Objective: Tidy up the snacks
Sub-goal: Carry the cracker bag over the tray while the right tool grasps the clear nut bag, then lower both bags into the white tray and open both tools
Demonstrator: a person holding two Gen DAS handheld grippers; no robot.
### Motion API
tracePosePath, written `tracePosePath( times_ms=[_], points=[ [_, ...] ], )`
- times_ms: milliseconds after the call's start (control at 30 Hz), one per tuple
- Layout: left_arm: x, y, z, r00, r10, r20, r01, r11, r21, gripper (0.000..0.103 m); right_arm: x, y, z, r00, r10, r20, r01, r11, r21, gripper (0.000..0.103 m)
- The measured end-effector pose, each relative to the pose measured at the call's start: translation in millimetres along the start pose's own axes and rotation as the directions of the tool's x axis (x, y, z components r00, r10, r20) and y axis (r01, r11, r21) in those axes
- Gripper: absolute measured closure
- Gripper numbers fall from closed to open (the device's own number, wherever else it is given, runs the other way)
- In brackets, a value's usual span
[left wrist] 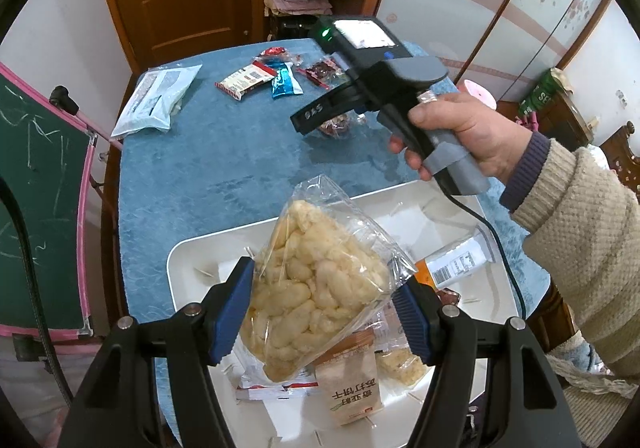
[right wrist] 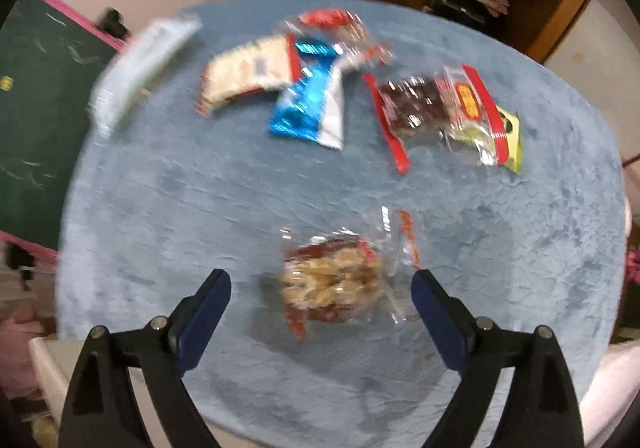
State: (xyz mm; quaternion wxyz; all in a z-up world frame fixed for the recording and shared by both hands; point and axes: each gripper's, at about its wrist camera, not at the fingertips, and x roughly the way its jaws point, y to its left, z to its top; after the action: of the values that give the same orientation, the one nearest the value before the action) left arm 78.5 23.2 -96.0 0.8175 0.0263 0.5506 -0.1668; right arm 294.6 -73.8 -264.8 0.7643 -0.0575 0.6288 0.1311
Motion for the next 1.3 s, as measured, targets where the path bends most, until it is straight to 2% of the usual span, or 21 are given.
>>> tracePosePath(
  times_ms=[67, 100, 267, 433, 667, 867, 1033, 1133, 1200, 1300],
  points=[
    [2, 1, 0, 1.0, 0.003, -0.004, -0.003, 1.0, -0.002, 0.037, 5, -7, 1, 1.0, -0.016, -0.01, 0.016, 0.999, 0.038, 0.042],
    [3, 1, 0, 1.0, 0.006, -0.009, -0.006, 1.0, -0.003, 0.037, 5, -9, 1, 1.0, -0.028, -0.004, 0.028, 0.999, 0.045, 0.05],
    [-1, 4, 1, 1.0, 0.011, -0.004, -0.011, 1.0, -0.016, 0.037, -13, -13, -8, 0.998, -0.037, 0.043, 0.035, 0.998, 0.045, 0.053],
    [-15, 2, 3, 1.0, 0.015, 0.026, -0.015, 1.0, -0.021, 0.037, -76, -19, -28, 0.986, 0.066, 0.153, -0.076, 0.995, 0.061, 0.053],
    [-52, -6, 2, 0.994, 0.027, 0.104, -0.025, 1.0, -0.013, 0.037, -193, -12, -78, 0.935, 0.147, 0.322, -0.149, 0.989, -0.019, 0.053],
    [-84, -15, -7, 0.984, 0.036, 0.172, -0.033, 0.999, -0.02, 0.037, -257, 8, -137, 0.889, 0.202, 0.41, -0.191, 0.979, -0.068, 0.053],
    [-97, -19, -20, 0.979, 0.032, 0.204, -0.026, 0.999, -0.035, 0.037, -276, 18, -186, 0.869, 0.235, 0.435, -0.214, 0.972, -0.098, 0.053],
    [-99, -26, -31, 0.973, 0.062, 0.222, -0.056, 0.998, -0.032, 0.037, -279, 21, -215, 0.862, 0.257, 0.438, -0.233, 0.966, -0.109, 0.053],
    [-97, -31, -39, 0.968, 0.088, 0.234, -0.082, 0.996, -0.033, 0.037, -277, 24, -229, 0.86, 0.269, 0.433, -0.246, 0.963, -0.109, 0.052],
    [-91, -35, -51, 0.969, 0.093, 0.23, -0.084, 0.995, -0.05, 0.037, -269, 29, -250, 0.864, 0.252, 0.436, -0.232, 0.968, -0.1, 0.052]
  ],
)
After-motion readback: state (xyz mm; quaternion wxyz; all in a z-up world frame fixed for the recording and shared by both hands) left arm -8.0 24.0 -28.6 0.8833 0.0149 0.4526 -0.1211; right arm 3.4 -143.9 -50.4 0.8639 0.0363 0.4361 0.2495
